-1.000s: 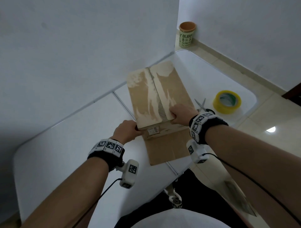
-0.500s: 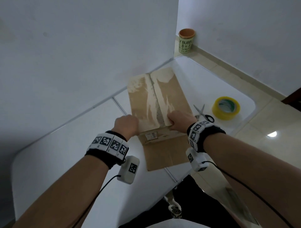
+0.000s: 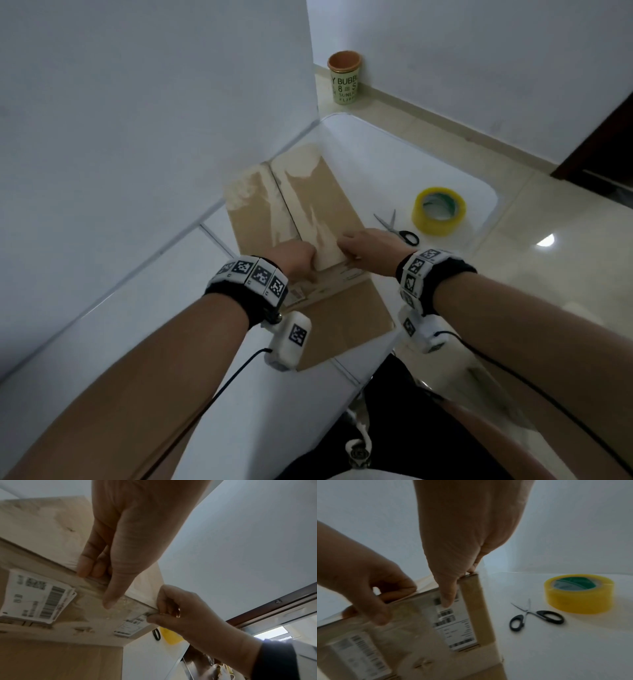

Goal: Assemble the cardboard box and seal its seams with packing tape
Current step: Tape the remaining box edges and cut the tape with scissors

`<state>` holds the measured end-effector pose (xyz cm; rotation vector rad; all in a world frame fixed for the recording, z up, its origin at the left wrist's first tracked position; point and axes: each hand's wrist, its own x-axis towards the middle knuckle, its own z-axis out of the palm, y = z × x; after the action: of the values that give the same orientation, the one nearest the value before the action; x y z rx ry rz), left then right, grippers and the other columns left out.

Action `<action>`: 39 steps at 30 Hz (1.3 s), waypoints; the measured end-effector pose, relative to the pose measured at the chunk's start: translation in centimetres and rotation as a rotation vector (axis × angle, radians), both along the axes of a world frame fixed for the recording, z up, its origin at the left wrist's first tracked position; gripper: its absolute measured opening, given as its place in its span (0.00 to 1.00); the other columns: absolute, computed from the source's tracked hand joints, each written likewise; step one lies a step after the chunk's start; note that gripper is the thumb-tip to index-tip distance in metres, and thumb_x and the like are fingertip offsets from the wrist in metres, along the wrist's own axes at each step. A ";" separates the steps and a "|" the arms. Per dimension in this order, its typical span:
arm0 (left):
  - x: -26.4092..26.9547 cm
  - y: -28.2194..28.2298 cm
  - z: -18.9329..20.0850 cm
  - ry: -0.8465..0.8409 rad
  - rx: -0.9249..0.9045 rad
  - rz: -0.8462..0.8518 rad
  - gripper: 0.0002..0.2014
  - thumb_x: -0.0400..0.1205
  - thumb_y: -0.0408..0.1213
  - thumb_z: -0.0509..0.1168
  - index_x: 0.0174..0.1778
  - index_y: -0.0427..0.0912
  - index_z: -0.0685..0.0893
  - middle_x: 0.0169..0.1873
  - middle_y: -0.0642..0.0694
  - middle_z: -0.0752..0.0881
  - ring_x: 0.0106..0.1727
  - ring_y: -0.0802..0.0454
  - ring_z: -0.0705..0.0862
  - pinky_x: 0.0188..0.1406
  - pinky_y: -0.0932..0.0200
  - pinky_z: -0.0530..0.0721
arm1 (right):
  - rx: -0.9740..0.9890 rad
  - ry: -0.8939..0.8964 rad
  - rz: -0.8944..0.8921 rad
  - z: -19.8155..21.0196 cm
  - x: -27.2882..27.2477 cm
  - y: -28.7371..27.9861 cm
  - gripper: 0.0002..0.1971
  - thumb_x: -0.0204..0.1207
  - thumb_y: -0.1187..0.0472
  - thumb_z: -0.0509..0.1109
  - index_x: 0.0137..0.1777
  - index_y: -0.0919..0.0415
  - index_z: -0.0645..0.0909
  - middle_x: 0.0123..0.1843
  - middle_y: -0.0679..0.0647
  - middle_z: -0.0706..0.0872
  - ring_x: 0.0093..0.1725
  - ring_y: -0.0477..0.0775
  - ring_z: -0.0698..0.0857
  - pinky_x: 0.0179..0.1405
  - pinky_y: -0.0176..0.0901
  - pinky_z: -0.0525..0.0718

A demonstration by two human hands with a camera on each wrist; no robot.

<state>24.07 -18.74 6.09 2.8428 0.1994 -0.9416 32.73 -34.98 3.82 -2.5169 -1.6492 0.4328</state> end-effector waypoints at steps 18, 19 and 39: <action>0.0 0.2 0.0 -0.001 -0.058 0.010 0.14 0.79 0.45 0.71 0.40 0.40 0.76 0.37 0.45 0.79 0.37 0.49 0.74 0.36 0.58 0.71 | 0.530 0.444 -0.774 -2.2 -1.0 -5.7 0.17 0.70 0.75 0.56 0.24 0.59 0.73 0.27 0.54 0.78 0.31 0.57 0.77 0.36 0.45 0.75; 0.0 0.3 0.0 -0.002 -0.058 0.010 0.14 0.79 0.45 0.71 0.40 0.40 0.76 0.37 0.45 0.79 0.37 0.49 0.74 0.35 0.58 0.71 | 0.470 0.451 -0.745 -2.2 -1.2 -5.2 0.18 0.72 0.74 0.55 0.25 0.56 0.72 0.30 0.55 0.78 0.34 0.57 0.77 0.39 0.47 0.76; -0.2 0.5 -0.6 -0.021 -0.090 0.037 0.14 0.78 0.45 0.70 0.37 0.43 0.72 0.35 0.47 0.76 0.35 0.50 0.73 0.36 0.56 0.72 | 0.438 0.814 -0.994 -3.8 1.8 -2.4 0.07 0.83 0.58 0.59 0.44 0.57 0.74 0.36 0.54 0.81 0.35 0.53 0.78 0.36 0.46 0.78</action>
<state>23.91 -18.22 5.47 2.7558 0.2016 -0.8902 34.52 -37.41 -0.02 -2.0253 -0.1257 0.7063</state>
